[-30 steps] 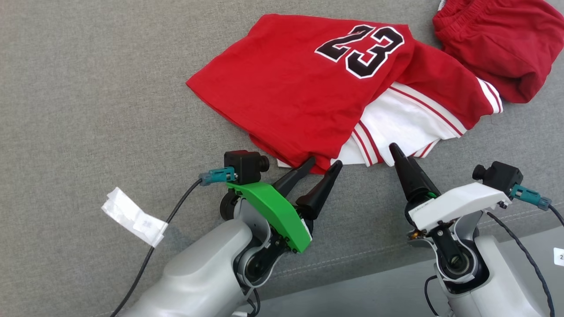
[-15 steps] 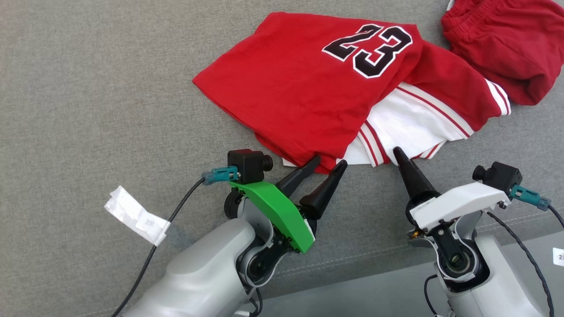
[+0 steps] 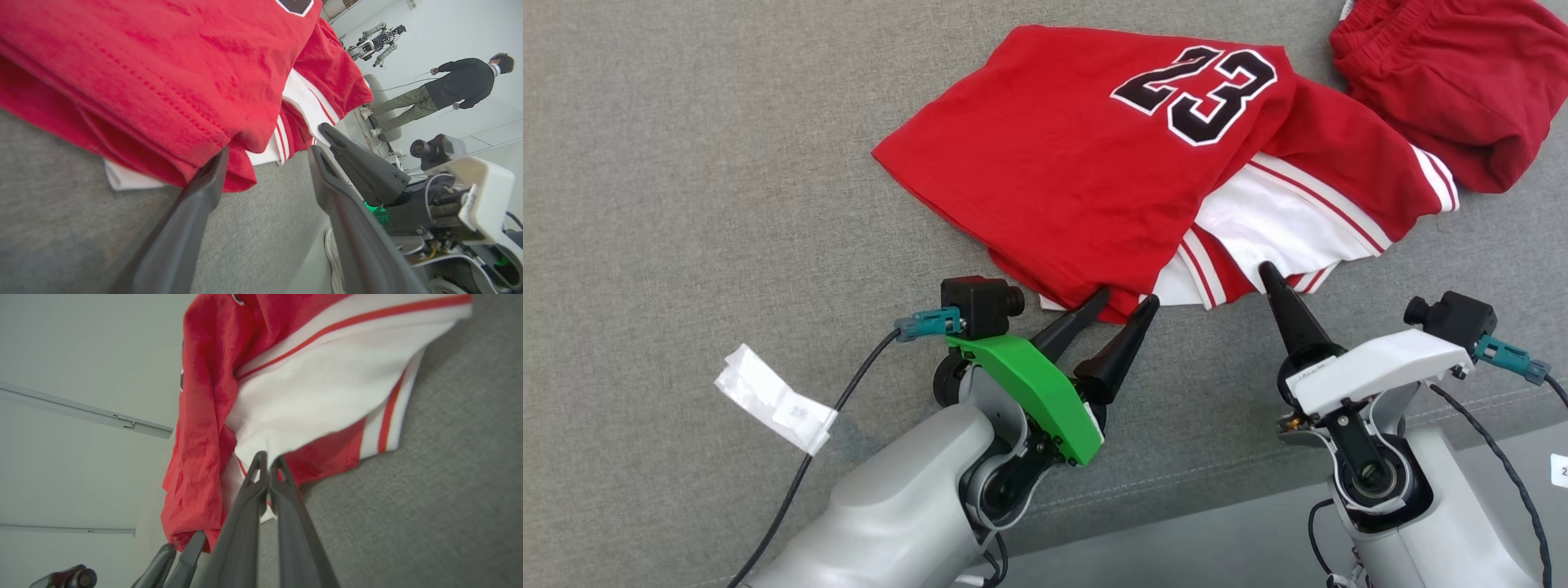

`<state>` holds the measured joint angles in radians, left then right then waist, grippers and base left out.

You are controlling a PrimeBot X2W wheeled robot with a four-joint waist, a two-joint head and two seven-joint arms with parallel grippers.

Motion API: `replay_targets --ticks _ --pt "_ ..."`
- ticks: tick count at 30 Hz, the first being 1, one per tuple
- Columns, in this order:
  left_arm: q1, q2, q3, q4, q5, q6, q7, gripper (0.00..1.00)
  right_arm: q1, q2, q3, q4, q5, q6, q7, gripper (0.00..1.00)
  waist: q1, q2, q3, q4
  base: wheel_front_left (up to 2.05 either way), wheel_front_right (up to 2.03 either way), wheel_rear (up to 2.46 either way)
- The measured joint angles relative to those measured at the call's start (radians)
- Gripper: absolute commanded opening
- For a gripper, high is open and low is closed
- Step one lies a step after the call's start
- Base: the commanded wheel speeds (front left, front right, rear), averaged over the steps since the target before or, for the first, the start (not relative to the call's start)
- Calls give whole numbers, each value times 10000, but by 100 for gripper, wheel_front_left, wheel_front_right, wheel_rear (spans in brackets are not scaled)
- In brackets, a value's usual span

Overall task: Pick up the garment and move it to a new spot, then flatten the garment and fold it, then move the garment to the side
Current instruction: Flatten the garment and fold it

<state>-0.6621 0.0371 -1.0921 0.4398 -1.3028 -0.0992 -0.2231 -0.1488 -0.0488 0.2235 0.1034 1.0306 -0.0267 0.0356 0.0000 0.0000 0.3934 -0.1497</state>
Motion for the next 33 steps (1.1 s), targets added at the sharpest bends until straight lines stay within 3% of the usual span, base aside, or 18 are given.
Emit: replay_targets --ticks 6,11,20,33 --pt "-81 2 -52 81 -12 134 -71 100 -100 4 79 -105 0 2 2 0 0 0 20 -90 0 0 0" --pt "-342 -81 -449 552 431 732 -50 100 -101 4 92 -111 0 4 0 0 0 0 -4 -104 0 0 0" --pt "-226 234 -926 437 740 1216 339 100 -10 -102 -104 -84 0 2 -88 0 0 0 -224 95 0 0 0" --pt "-95 330 -686 56 694 1392 234 100 137 -157 88 -111 0 -12 27 0 0 0 -378 367 0 0 0"
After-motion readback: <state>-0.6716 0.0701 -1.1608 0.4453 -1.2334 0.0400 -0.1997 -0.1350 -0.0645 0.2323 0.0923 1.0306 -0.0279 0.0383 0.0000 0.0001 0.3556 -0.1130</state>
